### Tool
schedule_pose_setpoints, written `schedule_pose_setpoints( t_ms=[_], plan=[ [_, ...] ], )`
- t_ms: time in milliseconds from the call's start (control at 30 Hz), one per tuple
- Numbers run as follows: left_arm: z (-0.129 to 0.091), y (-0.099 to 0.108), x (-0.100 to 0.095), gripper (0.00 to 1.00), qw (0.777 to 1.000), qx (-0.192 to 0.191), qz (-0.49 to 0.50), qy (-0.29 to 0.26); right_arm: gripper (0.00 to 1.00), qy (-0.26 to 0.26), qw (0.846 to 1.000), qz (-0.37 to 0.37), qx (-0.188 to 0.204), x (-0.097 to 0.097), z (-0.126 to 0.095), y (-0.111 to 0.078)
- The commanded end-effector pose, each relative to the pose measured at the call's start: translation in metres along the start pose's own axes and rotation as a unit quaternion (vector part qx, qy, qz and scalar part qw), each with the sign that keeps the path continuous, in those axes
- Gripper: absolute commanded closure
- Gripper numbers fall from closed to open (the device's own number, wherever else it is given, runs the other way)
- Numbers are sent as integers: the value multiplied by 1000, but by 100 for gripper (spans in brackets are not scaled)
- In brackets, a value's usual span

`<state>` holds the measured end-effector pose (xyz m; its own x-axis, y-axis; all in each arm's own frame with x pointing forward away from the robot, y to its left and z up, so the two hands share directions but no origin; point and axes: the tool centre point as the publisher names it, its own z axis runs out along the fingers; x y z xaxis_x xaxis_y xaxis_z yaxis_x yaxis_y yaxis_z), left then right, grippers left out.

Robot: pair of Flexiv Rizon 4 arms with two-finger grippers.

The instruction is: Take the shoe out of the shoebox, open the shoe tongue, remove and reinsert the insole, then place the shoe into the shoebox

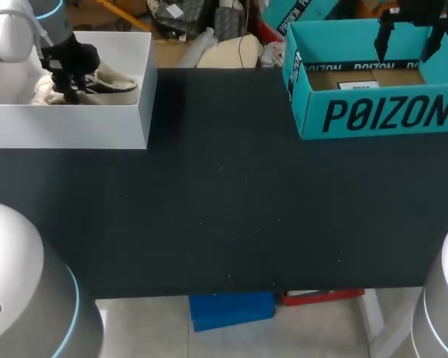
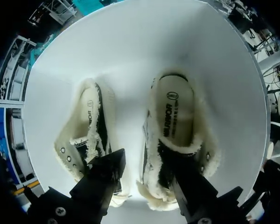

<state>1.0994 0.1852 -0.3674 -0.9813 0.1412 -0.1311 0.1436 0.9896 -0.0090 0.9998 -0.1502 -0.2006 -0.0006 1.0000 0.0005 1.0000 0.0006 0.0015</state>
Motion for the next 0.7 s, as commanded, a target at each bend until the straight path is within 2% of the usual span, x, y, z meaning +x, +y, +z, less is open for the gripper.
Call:
schedule_pose_setpoints(
  t_ms=[33, 200, 333, 367, 400, 433, 600, 700],
  plan=[
    [22, -1, -11, 53, 1000, 0, 2, 20, 0, 0, 1000, 0, 0, 0, 0, 0],
    [36, 0, -8, 54, 999, -8, 9, 33, 0, 0, 1000, 0, 0, 0, 0, 0],
    [43, 0, -5, 60, 999, -14, 13, 38, 0, 0, 1000, 0, 0, 0, 0, 0],
    [44, 0, -4, 65, 999, -13, 14, 42, 0, 0, 1000, 0, 0, 0, 0, 0],
    [45, 0, -4, 77, 999, -13, 14, 42, 0, 0, 1000, 0, 0, 0, 0, 0],
    [45, 0, -3, 100, 999, -15, 19, 40, 0, 0, 1000, 0, 0, 0, 0, 0],
    [31, 2, -3, 100, 999, -17, 24, 35, 0, 0, 1000, 0, 0, 0, 0, 0],
    [4, 4, -9, 100, 999, -12, 24, 19, 0, 0, 1000, 0, 0, 0, 0, 0]
  ],
)
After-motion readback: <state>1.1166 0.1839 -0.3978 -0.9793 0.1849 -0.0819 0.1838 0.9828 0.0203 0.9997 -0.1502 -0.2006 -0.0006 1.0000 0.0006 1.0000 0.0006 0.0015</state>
